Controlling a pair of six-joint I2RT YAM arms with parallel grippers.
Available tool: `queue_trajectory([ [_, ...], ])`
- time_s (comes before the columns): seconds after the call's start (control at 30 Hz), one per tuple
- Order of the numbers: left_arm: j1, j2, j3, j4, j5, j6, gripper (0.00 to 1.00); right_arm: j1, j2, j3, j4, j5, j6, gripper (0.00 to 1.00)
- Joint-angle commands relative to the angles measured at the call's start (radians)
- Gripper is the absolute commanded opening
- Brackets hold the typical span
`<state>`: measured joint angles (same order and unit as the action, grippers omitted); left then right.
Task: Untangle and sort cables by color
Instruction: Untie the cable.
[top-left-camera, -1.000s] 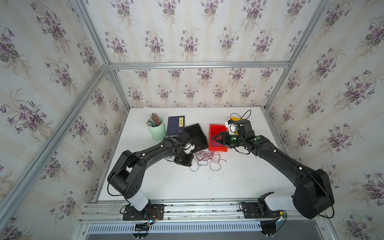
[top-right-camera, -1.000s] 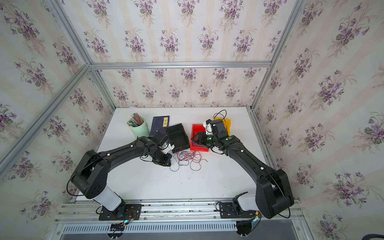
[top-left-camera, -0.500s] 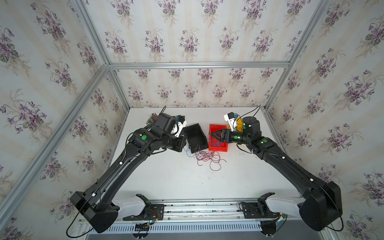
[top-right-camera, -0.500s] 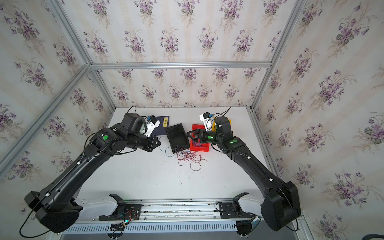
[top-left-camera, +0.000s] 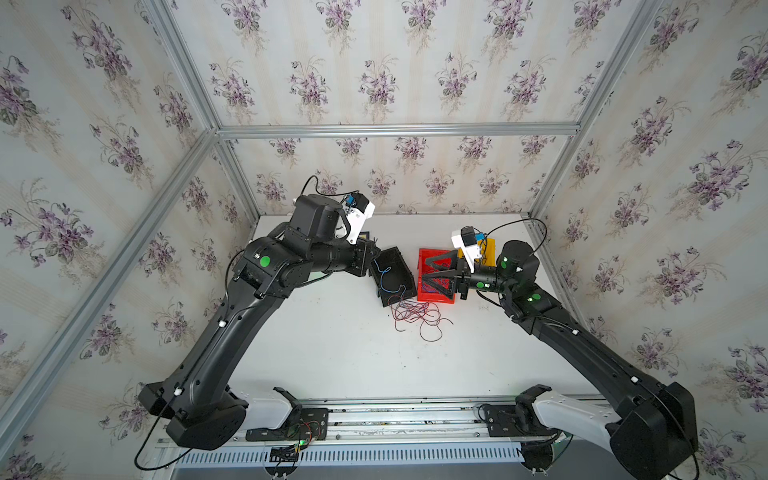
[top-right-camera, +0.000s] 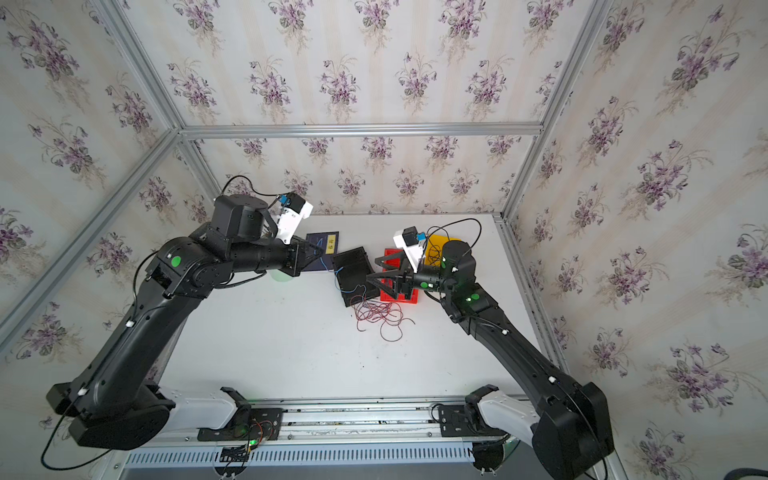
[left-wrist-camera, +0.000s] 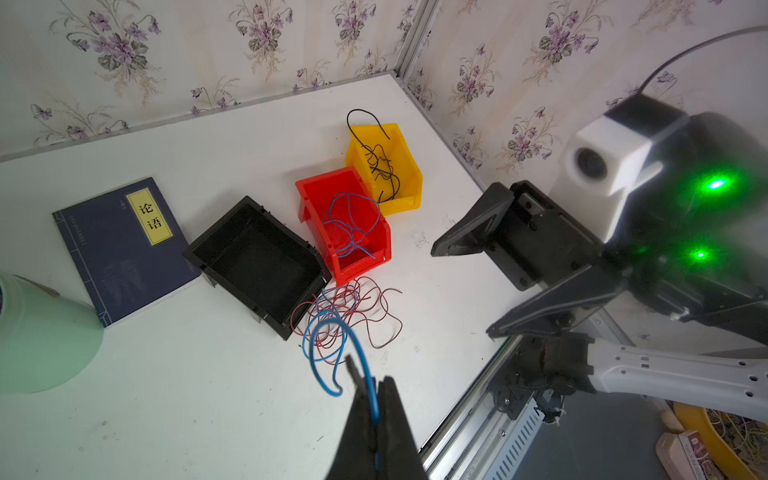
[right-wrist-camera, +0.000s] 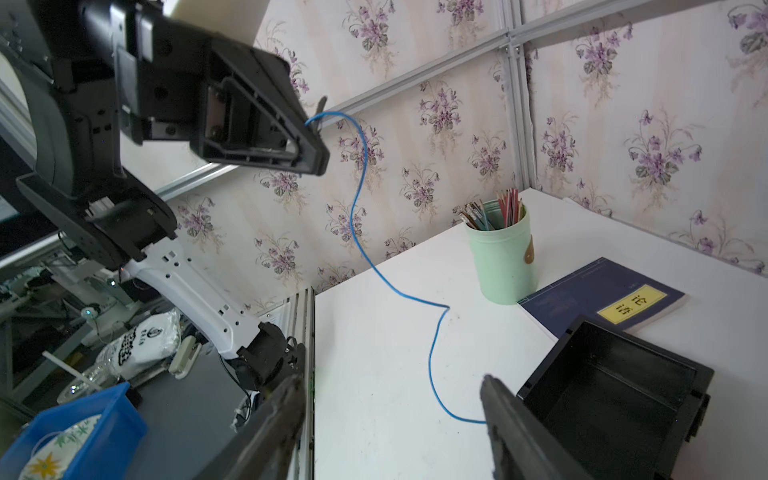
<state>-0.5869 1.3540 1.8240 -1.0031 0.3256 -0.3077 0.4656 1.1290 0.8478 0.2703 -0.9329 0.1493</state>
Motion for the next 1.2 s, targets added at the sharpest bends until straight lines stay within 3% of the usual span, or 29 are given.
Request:
queue_trajectory([
  [0.0,-0.001,0.002,0.007,0.051,0.057,-0.021,0.00,0.033,-0.005,-0.022,-0.019,-0.017,-0.236,0.71],
  [0.13,-0.001,0.006,0.028,0.059,0.066,-0.021,0.00,0.126,0.020,-0.053,-0.051,0.026,-0.388,0.71],
  [0.33,0.000,0.028,0.059,0.042,0.092,-0.012,0.00,0.187,0.109,-0.098,-0.005,0.164,-0.538,0.71],
  [0.63,0.000,0.043,0.070,0.046,0.111,-0.016,0.00,0.205,0.244,-0.065,0.078,0.271,-0.571,0.66],
  [0.73,0.001,0.048,0.077,0.048,0.105,-0.012,0.00,0.205,0.271,-0.046,0.086,0.343,-0.555,0.55],
  [1.03,0.002,0.047,0.087,0.042,0.096,-0.012,0.00,0.205,0.297,-0.012,0.084,0.419,-0.578,0.51],
  [1.17,0.004,0.038,0.086,0.036,0.081,-0.009,0.00,0.203,0.326,0.028,0.035,0.428,-0.603,0.38],
])
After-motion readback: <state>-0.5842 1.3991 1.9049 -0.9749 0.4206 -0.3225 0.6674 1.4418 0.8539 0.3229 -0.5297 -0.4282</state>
